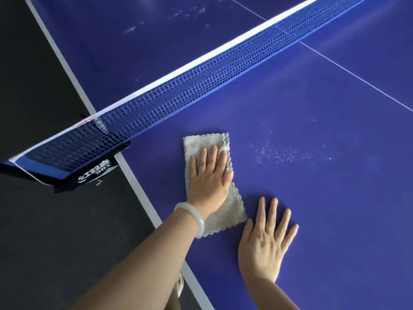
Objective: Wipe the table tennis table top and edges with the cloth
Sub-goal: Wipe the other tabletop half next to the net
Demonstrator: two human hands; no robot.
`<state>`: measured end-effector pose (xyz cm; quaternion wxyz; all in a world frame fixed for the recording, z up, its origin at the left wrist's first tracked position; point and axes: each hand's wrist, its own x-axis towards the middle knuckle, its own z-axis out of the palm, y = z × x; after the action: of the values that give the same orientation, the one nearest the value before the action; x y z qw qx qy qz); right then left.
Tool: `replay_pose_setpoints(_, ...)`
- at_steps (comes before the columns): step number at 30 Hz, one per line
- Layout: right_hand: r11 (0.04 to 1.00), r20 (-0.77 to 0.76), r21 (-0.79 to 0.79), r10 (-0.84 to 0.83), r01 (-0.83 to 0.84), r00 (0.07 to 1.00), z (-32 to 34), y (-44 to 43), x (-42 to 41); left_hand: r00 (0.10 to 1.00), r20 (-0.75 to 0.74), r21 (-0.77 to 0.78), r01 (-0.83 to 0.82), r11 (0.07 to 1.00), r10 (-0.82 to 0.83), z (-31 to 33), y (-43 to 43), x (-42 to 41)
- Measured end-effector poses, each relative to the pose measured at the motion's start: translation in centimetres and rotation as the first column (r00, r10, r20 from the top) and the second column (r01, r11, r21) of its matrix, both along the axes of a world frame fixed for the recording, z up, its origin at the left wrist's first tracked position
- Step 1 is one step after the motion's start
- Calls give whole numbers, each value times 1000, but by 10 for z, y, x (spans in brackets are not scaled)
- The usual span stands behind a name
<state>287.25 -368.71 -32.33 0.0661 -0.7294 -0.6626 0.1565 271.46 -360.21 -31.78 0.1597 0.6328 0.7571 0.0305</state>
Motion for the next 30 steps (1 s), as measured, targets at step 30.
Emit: replay_pose_setpoints(30, 979, -56, 162, 136, -126, 989, 1, 172, -135, 985, 15, 232, 166, 958, -174, -14, 42, -151)
